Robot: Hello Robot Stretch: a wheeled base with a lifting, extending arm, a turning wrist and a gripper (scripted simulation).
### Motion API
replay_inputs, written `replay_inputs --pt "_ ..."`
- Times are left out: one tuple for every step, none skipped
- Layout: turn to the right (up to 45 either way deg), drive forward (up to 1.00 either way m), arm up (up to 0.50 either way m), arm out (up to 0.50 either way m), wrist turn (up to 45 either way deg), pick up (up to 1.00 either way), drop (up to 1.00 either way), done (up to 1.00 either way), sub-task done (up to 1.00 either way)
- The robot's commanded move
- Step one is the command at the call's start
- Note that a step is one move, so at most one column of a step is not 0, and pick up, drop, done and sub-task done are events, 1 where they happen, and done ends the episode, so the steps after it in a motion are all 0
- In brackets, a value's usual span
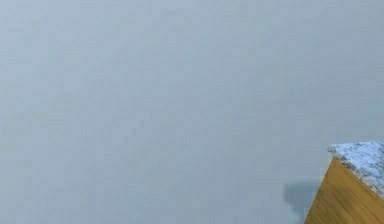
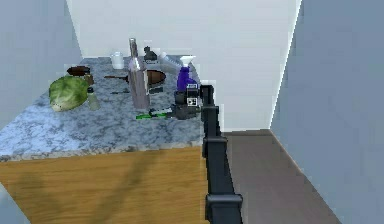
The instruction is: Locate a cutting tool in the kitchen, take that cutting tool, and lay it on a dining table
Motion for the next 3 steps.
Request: replay_inputs --pt "0.0 0.00 0.10 0.00 0.0 0.00 0.00 0.00 0.00" --pt "0.0 0.00 0.04 0.00 0.0 0.00 0.00 0.00 0.00" --pt "0.0 0.00 0.00 0.00 -45.0 0.00 0.00 0.00 0.00"
